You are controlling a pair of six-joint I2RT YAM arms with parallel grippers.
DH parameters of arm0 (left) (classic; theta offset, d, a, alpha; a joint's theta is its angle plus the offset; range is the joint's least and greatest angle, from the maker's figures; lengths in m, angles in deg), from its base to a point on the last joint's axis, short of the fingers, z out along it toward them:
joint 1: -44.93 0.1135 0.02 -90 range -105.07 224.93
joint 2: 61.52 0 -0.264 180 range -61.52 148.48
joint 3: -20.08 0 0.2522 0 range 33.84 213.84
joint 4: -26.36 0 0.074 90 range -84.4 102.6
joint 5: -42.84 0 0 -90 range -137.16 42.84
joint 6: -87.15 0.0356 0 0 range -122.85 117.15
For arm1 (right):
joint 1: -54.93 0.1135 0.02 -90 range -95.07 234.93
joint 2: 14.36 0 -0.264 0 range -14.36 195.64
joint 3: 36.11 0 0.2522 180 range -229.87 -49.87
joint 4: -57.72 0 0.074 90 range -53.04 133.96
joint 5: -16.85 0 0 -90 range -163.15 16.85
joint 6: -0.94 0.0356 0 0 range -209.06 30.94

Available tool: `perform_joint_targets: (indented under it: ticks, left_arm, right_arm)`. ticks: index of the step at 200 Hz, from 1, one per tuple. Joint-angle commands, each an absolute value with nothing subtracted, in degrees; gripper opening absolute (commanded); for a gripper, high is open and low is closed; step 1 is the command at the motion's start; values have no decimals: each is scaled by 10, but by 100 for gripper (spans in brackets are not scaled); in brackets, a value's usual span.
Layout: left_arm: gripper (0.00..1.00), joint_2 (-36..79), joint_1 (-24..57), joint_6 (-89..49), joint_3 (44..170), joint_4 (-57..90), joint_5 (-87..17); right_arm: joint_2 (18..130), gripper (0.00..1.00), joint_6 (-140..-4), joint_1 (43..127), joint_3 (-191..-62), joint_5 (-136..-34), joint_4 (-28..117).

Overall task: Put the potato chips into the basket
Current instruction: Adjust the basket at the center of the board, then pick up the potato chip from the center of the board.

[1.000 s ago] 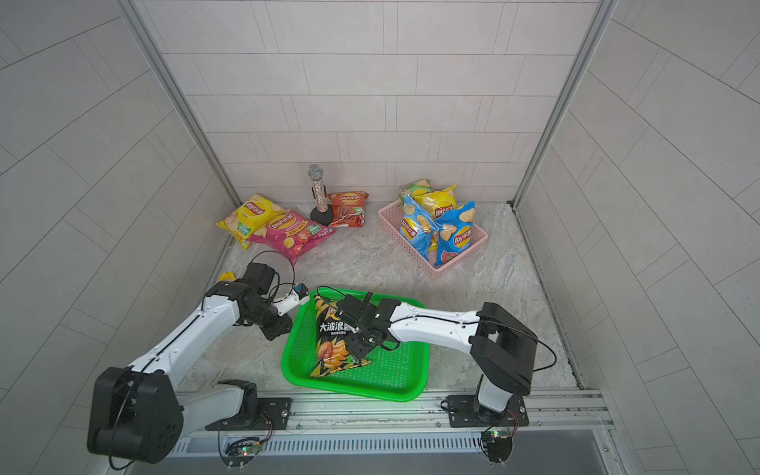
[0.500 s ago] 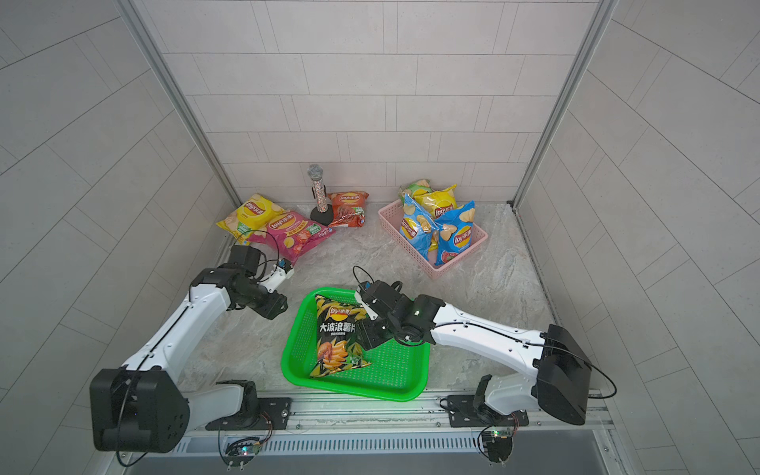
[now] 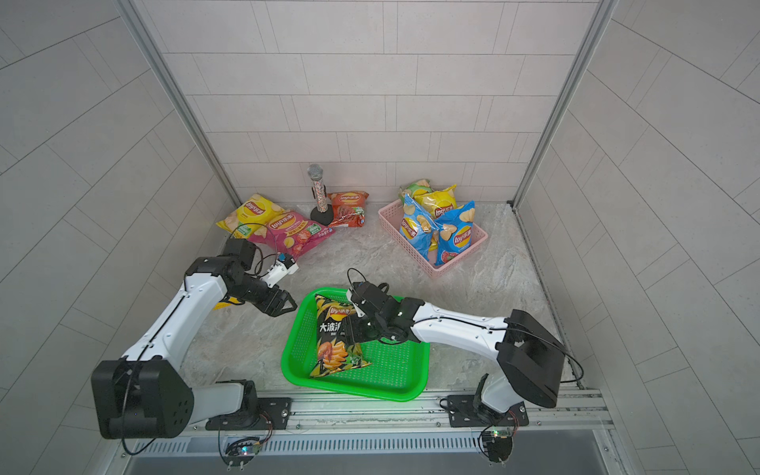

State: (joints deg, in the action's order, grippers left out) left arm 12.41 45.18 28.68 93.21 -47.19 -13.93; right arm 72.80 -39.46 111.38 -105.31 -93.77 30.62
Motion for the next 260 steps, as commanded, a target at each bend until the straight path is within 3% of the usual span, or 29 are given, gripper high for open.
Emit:
perform_joint_targets:
  ticks: [1, 57, 101, 142, 198, 260]
  left_arm:
    - [66, 114, 443, 287, 915, -474, -125]
    - [65, 101, 429, 249, 886, -425, -136]
    - [68, 86, 430, 206, 891, -384, -188]
    - [74, 108, 457, 179, 995, -398, -246]
    - [74, 214, 470, 97, 1106, -314, -366]
    - [73, 337, 472, 83, 1166, -274, -374]
  right_arm:
    - [747, 54, -409, 1112, -1063, -900, 277]
    - [769, 50, -411, 1113, -1059, -917, 285]
    - [719, 63, -441, 1106, -1079, -938, 266]
    - [632, 72, -471, 1060, -1075, -919, 215]
    - [547, 73, -523, 1024, -1075, -838, 195]
    - [518, 73, -534, 996, -1052, -814, 203]
